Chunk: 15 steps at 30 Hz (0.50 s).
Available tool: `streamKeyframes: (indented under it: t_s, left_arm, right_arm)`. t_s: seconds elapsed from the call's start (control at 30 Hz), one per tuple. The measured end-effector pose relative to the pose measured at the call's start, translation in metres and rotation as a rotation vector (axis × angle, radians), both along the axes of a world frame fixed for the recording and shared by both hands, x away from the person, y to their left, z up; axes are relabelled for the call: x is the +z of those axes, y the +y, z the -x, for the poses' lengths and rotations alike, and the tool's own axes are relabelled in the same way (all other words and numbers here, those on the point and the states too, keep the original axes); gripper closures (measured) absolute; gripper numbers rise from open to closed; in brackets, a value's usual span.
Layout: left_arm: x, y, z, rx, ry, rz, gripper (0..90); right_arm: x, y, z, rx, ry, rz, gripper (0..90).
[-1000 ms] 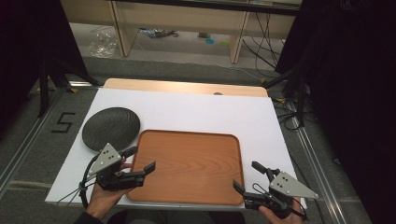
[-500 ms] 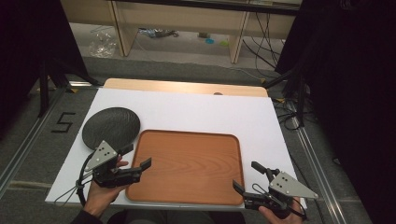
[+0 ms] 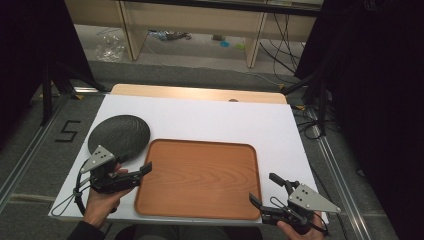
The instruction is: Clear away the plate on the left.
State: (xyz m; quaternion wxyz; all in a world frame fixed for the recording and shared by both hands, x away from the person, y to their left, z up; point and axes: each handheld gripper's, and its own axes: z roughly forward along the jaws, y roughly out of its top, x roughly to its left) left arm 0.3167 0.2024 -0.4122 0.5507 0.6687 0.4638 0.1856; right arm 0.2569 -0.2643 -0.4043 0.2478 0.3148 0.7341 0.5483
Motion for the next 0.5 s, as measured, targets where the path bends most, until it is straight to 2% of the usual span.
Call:
streamKeyframes:
  t_s: [0.07, 0.13, 0.17, 0.27, 0.3, 0.33, 0.37, 0.4, 0.5]
  left_arm:
    - [0.000, 0.004, -0.002, 0.015, 0.005, -0.003, 16.9]
    - [0.000, 0.006, -0.003, 0.023, 0.008, -0.003, 16.9]
    - [-0.001, 0.008, -0.004, 0.030, 0.013, -0.002, 16.9]
    - [-0.001, 0.015, -0.007, 0.054, 0.021, 0.004, 16.9]
    - [-0.001, 0.016, -0.007, 0.060, 0.024, 0.004, 16.9]
    - [-0.002, 0.018, -0.008, 0.067, 0.028, 0.007, 17.0]
    - [-0.002, 0.019, -0.009, 0.072, 0.035, 0.001, 17.0]
    - [-0.002, 0.021, -0.010, 0.078, 0.037, 0.004, 17.0]
    - [-0.002, 0.025, -0.011, 0.089, 0.044, 0.009, 17.0]
  right_arm:
    - [0.000, 0.000, 0.001, -0.010, 0.013, 0.000, 15.8]
    - [0.000, 0.000, 0.000, -0.010, 0.000, 0.004, 15.7]
    - [0.000, 0.000, 0.001, -0.008, 0.016, -0.001, 15.8]
    - [0.000, 0.000, 0.000, -0.010, 0.000, 0.004, 15.8]
    - [0.000, 0.000, 0.001, -0.008, 0.015, -0.002, 15.8]
    - [0.000, 0.000, 0.000, -0.002, 0.003, 0.002, 15.8]
    - [0.000, 0.000, 0.001, -0.008, 0.016, 0.000, 15.8]
    - [0.000, 0.000, 0.000, -0.010, 0.000, 0.005, 15.8]
    - [0.000, 0.000, 0.000, 0.000, 0.007, 0.006, 15.8]
